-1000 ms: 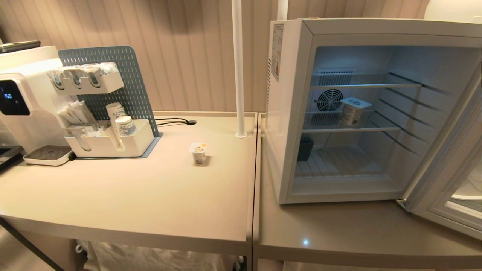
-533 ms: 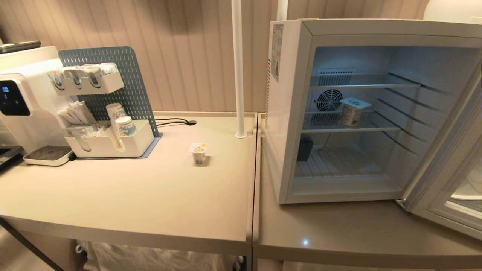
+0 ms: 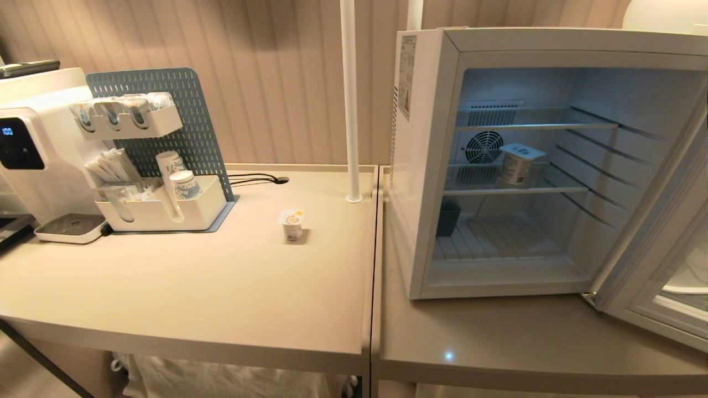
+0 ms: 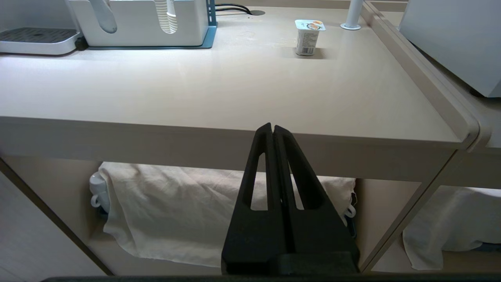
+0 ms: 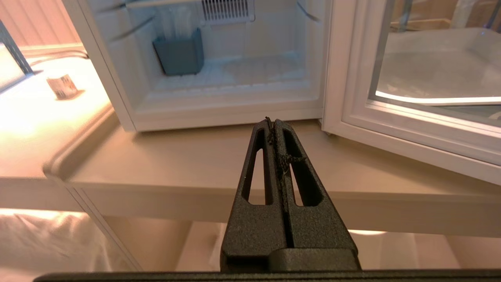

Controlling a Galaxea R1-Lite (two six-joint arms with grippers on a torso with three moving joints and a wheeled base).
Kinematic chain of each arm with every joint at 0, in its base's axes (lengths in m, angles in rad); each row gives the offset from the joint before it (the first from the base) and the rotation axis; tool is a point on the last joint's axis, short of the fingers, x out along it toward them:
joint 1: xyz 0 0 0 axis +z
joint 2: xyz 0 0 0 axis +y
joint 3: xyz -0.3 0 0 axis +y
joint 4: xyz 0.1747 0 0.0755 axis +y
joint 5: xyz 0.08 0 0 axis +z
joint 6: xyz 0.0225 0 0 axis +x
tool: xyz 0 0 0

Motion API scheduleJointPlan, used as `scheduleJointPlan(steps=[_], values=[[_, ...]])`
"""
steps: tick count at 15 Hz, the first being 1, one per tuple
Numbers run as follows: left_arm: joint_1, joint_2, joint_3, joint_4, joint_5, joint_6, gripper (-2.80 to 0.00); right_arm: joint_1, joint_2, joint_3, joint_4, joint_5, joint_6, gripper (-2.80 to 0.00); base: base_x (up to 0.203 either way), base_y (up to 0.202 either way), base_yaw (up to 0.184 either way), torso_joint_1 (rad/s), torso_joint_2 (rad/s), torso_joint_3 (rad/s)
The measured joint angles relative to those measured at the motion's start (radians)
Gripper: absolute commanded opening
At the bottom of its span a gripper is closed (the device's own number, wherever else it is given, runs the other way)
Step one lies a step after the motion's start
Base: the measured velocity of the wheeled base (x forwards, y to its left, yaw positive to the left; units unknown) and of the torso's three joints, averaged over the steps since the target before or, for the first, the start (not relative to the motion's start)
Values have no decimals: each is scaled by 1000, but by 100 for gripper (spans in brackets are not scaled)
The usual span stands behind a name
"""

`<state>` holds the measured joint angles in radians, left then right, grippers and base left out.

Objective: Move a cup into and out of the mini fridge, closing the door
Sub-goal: Put the yoghurt in the freezer

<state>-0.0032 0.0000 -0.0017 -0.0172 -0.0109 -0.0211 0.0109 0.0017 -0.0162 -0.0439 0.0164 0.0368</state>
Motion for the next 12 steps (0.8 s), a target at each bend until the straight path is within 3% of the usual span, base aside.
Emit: scheduleJointPlan(steps=[3,12], values=[[0,0,0,0,0,0,-280,0,-1,11,45,-8,-102,-280,0,0,0,0,0,0],[0,0,0,0,0,0,-280,0,0,5,71,-11,-81,-280,0,0,0,0,0,0]])
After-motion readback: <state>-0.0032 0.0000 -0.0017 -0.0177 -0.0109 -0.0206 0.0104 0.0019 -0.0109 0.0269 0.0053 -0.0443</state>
